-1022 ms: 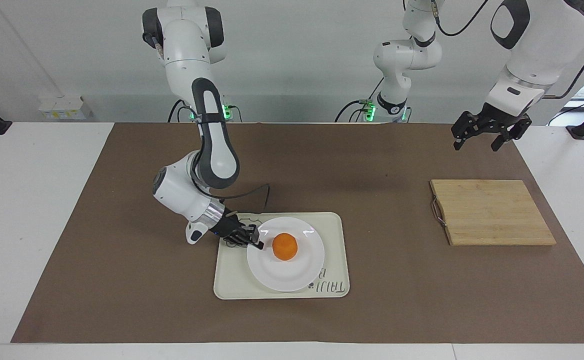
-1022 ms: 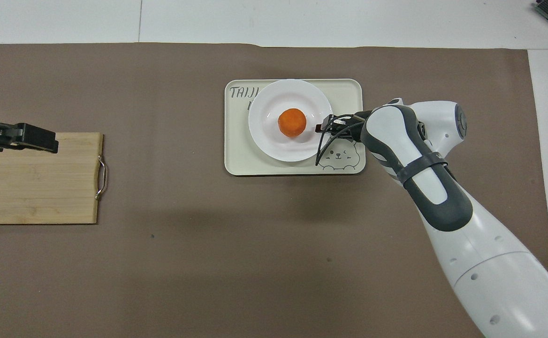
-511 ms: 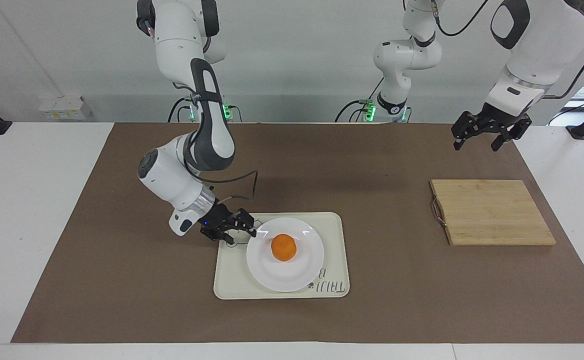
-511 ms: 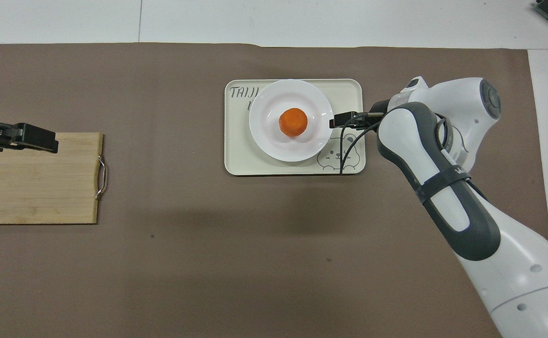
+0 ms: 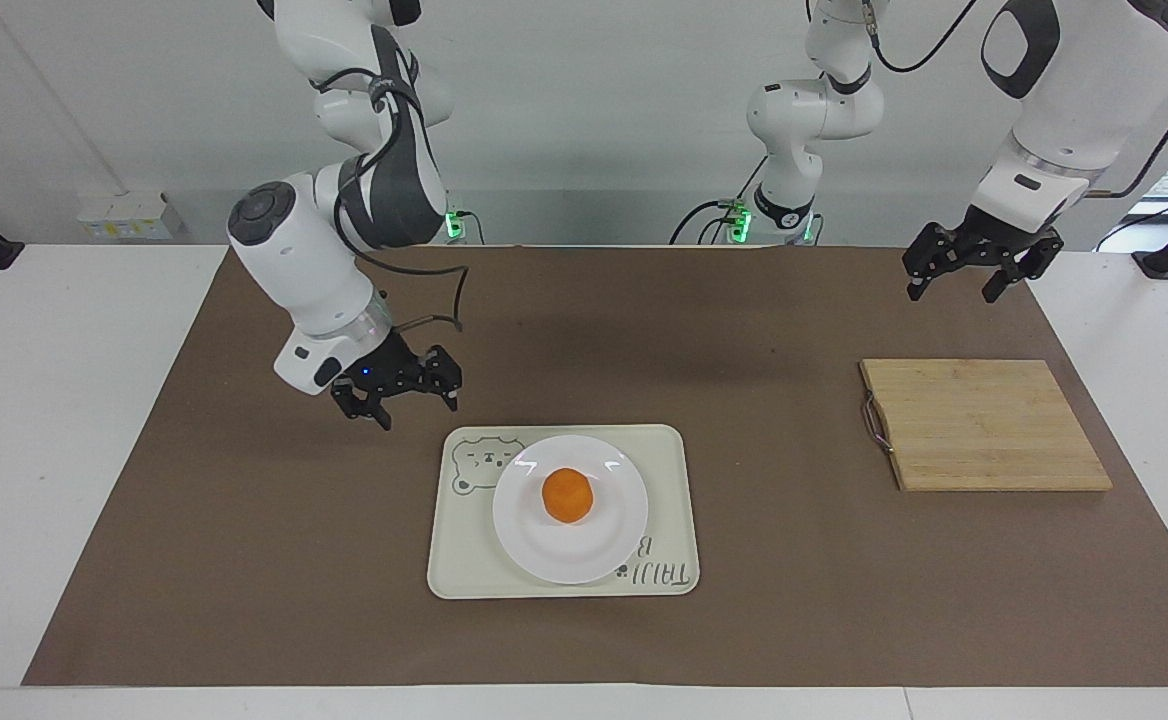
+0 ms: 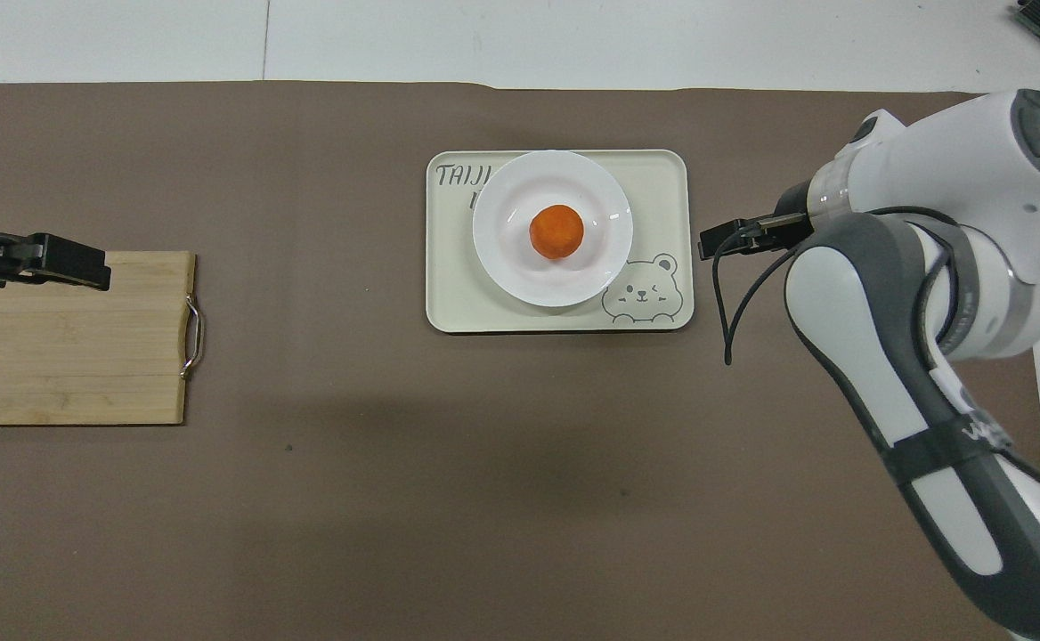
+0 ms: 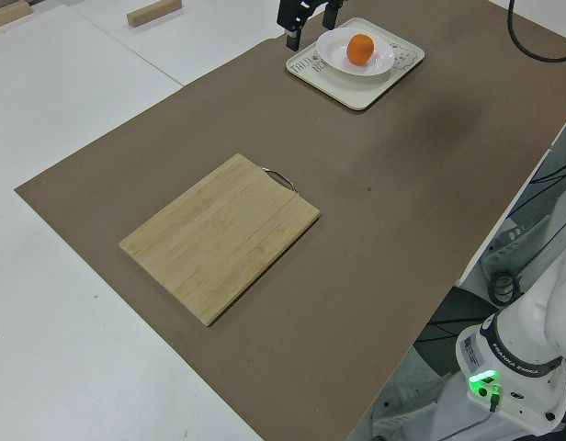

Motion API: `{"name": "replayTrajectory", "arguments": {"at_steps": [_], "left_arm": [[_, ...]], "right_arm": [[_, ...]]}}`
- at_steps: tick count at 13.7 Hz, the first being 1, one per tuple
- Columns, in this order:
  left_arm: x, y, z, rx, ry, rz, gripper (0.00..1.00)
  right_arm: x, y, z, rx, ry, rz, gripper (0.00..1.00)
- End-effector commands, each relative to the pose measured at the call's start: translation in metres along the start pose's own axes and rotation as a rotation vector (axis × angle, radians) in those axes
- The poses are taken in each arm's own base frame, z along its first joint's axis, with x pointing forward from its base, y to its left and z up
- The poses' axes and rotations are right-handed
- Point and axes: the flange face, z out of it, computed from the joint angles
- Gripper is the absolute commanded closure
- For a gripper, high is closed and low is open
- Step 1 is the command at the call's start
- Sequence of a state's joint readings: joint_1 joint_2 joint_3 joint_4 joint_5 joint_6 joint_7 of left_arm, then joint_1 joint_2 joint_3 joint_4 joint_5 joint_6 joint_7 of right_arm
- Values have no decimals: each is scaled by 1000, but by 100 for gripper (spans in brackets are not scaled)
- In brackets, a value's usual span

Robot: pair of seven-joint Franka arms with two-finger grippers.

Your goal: Place orange and plate with both arms

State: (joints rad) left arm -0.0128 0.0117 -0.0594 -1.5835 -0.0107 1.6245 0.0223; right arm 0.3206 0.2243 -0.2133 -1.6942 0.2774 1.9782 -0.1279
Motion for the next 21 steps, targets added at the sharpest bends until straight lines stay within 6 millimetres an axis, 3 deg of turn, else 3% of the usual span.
{"name": "replayTrajectory", "arguments": {"at_steps": [1, 4, 10, 15, 18, 20, 21], "left_arm": [[-2, -3, -3, 20, 1, 8, 0], [-2, -3, -3, 20, 1, 8, 0], [-2, -3, -3, 20, 1, 8, 0], [-2, -4, -3, 20, 1, 6, 0], [-2, -3, -3, 20, 1, 8, 0], [-2, -3, -3, 20, 1, 8, 0], [-2, -3, -3, 20, 1, 8, 0]], "right_arm": [[-22, 23, -43, -47, -37, 30, 0], [-47, 42, -83, -81, -72, 46, 0], [-87, 98, -133, -119, -123, 124, 0], [-107, 89, -181, -127, -101, 150, 0], [-114, 70, -225, -179, -109, 170, 0], [-123, 62, -236, -179, -97, 179, 0], [-125, 56, -230, -178, -102, 177, 0]]}}
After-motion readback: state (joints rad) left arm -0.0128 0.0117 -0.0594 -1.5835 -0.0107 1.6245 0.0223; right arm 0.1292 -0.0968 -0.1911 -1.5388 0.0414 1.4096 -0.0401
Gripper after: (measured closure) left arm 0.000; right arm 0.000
